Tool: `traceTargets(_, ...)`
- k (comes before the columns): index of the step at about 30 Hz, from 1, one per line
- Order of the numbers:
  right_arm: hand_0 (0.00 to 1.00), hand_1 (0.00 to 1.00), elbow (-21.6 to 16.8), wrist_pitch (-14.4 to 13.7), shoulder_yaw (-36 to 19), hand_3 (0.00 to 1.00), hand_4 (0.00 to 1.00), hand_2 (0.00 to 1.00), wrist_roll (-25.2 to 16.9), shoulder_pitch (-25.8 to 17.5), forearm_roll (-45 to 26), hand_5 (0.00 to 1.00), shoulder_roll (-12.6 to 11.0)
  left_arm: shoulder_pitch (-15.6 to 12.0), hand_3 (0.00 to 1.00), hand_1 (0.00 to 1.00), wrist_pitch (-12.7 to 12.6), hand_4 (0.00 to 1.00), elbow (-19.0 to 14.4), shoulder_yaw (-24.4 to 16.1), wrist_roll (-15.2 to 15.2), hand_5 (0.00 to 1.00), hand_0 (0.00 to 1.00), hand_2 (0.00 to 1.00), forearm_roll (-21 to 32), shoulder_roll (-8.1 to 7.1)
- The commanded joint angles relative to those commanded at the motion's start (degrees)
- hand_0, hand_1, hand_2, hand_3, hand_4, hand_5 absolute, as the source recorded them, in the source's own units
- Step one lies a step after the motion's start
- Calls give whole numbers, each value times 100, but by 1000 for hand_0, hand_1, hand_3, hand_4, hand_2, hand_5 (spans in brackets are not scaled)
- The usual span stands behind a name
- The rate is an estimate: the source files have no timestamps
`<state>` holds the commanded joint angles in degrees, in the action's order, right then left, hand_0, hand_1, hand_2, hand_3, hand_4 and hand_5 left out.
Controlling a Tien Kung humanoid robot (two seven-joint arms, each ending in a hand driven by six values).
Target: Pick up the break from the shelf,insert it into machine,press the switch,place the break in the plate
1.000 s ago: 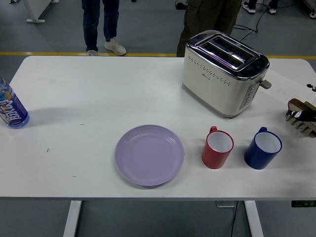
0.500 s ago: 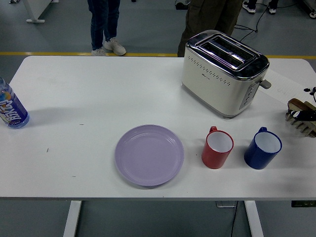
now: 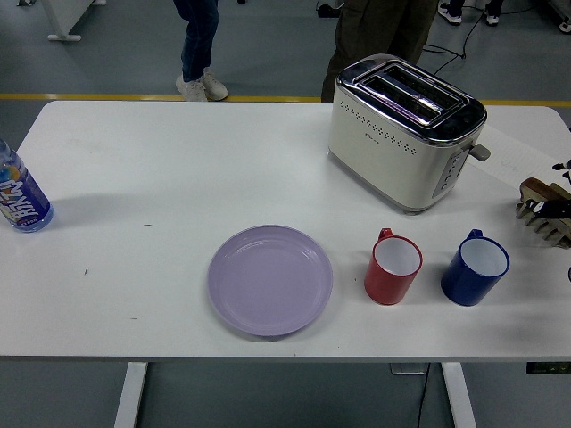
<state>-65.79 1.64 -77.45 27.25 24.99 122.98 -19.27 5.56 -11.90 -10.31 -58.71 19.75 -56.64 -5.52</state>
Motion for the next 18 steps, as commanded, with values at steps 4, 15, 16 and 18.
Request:
traceTargets(4, 837, 765, 47, -1, 36, 795, 762, 771, 17, 31, 26, 267, -11, -9, 547, 494, 1, 333, 0, 0, 2, 810, 630, 487, -5, 3)
traceTargets(15, 698, 640, 152, -232, 153, 737, 710, 672, 40, 76, 56, 221, 0, -26, 546, 494, 5, 334, 0, -11, 10, 809, 631, 488, -29, 2)
traceTargets(16, 698, 640, 166, -224, 158, 737, 710, 672, 47, 82, 49, 221, 6, -24, 546, 494, 6, 334, 0, -2, 10, 809, 631, 488, -22, 1)
traceTargets(18, 698, 640, 180, -213, 165, 737, 710, 672, 52, 89, 36, 221, 7, -20, 546, 494, 6, 334, 0, 7, 8, 809, 631, 488, -13, -1)
